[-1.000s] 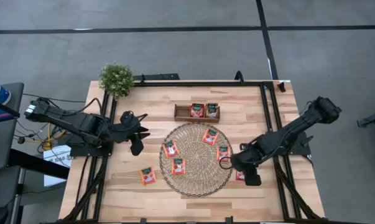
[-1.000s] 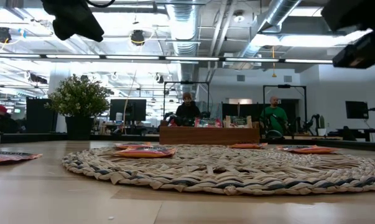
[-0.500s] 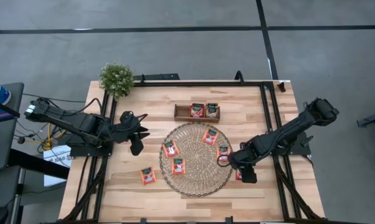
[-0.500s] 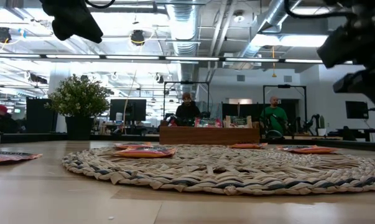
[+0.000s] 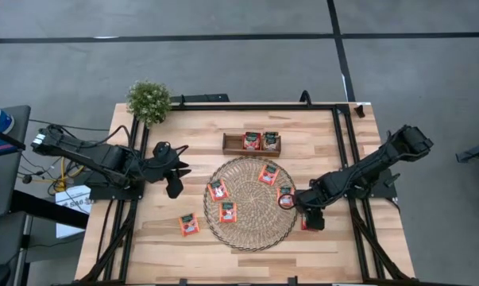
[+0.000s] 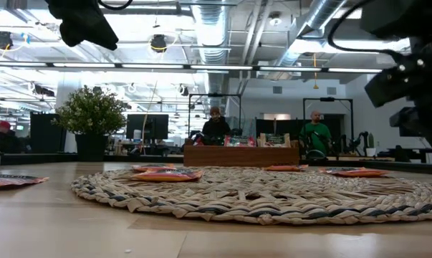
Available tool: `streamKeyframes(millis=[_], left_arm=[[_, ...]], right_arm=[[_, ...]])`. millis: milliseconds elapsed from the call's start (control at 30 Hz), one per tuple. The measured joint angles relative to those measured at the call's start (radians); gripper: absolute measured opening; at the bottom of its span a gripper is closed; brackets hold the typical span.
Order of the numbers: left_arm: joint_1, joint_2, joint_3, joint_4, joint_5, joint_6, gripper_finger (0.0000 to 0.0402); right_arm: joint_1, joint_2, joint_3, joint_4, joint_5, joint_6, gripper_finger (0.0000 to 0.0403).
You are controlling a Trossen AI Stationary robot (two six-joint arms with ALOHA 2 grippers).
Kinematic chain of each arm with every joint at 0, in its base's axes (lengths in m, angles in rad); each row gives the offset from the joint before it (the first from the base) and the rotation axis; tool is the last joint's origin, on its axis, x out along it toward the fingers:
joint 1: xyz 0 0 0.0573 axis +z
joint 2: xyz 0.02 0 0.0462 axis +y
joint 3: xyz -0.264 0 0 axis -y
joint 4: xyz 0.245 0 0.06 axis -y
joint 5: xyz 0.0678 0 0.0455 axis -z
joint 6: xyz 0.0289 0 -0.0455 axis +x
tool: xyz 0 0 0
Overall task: Pick & Place Tea
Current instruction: Put the red tea bag into the middle section of the wooden organizer
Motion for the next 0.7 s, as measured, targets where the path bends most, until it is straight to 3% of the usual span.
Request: streamKeyframes(millis=[400,700], left_arm=[[0.0,0.0,0.0,0.0,-0.002,-0.004,0.0089],[0.0,0.004,0.0,-0.002,-0.002,-0.004,0.0089]], right_arm=[[0.001,-0.002,-0.077,0.073,0.006,0.136,0.0173],[0.002,-0.002,-0.093,0.076,0.015,0.176,0.0121]])
